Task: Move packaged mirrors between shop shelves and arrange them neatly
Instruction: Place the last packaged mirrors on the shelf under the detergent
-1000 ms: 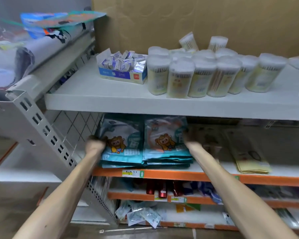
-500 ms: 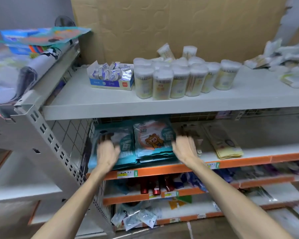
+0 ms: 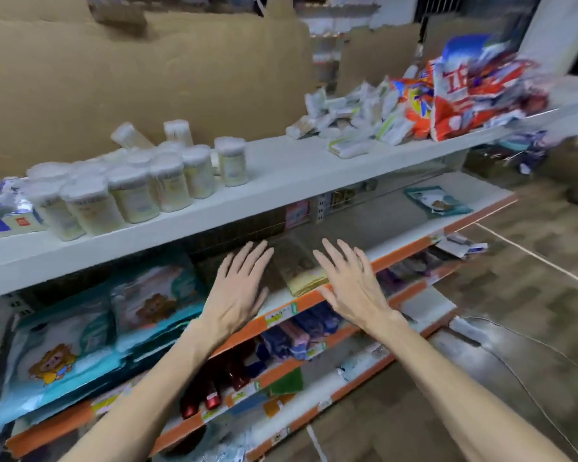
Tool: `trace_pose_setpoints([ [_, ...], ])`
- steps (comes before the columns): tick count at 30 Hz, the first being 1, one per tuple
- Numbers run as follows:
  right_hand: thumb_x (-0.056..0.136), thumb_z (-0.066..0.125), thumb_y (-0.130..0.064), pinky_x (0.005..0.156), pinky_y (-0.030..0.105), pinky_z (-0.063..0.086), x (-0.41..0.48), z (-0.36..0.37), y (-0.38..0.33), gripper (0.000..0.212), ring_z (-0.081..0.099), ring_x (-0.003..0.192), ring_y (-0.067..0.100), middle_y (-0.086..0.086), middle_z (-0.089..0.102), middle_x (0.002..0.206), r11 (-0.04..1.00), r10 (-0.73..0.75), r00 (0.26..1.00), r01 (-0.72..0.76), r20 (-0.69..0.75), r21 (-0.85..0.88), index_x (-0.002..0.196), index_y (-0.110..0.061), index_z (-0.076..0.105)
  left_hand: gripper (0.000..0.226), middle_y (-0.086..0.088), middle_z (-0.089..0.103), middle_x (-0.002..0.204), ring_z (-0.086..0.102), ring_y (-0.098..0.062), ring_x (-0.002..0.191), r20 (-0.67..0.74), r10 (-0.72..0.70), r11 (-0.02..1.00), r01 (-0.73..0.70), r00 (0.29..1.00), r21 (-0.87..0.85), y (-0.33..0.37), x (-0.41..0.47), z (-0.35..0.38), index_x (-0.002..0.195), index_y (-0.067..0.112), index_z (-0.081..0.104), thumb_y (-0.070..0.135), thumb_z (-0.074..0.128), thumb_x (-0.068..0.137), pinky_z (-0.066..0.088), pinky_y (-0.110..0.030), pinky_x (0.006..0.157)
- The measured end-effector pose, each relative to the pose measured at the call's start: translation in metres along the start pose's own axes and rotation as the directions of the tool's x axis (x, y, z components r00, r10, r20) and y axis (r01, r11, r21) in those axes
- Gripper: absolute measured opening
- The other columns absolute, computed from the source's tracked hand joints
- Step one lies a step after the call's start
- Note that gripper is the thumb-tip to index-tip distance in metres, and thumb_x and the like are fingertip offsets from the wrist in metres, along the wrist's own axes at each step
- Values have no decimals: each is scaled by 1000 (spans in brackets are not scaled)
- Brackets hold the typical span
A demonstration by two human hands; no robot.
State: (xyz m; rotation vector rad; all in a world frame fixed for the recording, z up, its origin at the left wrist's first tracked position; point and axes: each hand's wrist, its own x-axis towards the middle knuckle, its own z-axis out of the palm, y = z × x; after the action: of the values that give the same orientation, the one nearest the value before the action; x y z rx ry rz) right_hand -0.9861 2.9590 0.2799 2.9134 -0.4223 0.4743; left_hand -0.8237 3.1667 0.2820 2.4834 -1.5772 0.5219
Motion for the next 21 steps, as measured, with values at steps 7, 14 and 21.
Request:
trace_pose_setpoints([
  [7, 84, 66, -48, 113, 46, 26, -87, -1, 159, 77, 36, 139, 31, 8, 37, 155, 979, 198, 979, -195, 49, -64, 147, -14, 40, 73, 1, 31, 157, 26, -24, 146, 25, 56, 992, -53, 998, -117, 144, 98, 41, 151, 21, 31, 30, 64, 86, 30, -48, 114],
  [14, 86, 63, -38, 110, 48, 37, -161, -9, 274, 70, 35, 141, 28, 6, 35, 156, 935, 353, 934, -354, 58, 3, 147, -12, 40, 80, -1, 35, 155, 32, -26, 144, 103, 227, 962, -207, 968, -176, 269, 174, 76, 148, 19, 34, 26, 73, 79, 35, -48, 112],
  [21, 95, 53, -34, 119, 40, 18, -201, 3, 367, 67, 15, 148, 21, 0, 19, 162, 882, 465, 884, -467, 52, 63, 153, -16, 26, 69, -6, 43, 150, 38, -29, 139, 63, 323, 910, -292, 944, -295, 369, 254, 103, 146, 15, 39, 45, 33, 85, 35, -46, 111],
])
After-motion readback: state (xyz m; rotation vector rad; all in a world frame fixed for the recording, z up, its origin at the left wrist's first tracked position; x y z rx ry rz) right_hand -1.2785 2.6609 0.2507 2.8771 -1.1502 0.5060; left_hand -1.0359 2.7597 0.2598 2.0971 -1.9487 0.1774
